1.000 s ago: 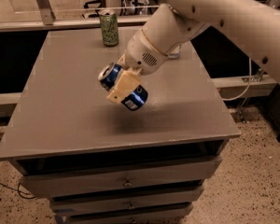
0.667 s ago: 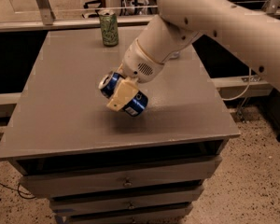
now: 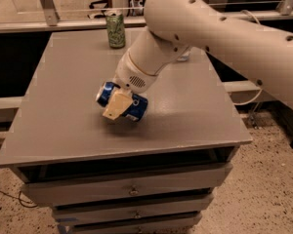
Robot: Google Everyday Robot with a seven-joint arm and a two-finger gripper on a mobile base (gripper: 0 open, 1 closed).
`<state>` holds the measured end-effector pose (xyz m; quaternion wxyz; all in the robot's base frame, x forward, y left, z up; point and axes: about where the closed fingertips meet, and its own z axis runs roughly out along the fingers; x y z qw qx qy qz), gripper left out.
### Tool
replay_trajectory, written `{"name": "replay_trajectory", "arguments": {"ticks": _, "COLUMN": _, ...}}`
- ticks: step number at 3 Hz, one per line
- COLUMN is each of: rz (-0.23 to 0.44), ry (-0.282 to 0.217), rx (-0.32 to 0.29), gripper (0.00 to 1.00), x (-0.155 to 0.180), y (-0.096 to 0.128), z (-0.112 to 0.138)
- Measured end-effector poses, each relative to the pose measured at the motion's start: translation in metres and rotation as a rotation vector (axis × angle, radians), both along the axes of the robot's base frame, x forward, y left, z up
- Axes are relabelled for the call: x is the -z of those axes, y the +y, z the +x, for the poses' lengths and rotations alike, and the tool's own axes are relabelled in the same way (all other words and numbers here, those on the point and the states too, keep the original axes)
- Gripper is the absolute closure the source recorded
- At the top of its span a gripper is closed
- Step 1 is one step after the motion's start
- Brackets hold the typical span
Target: Knock pepsi can over
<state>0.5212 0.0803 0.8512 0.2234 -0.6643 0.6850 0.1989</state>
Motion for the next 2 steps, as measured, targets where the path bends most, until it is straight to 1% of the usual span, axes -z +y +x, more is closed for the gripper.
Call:
{"name": "replay_trajectory", "arguments": {"ticks": 1, "rz": 0.0, "ry": 0.0, "rx": 0.0, "gripper": 0.12, "x": 0.0, "y": 0.0, "z": 0.0}}
{"name": "replay_trajectory", "arguments": {"ticks": 2, "rz": -0.024, "ry": -0.014, "rx": 0.0, "gripper": 0.0, "x": 0.022, "y": 0.019, "z": 0.005}}
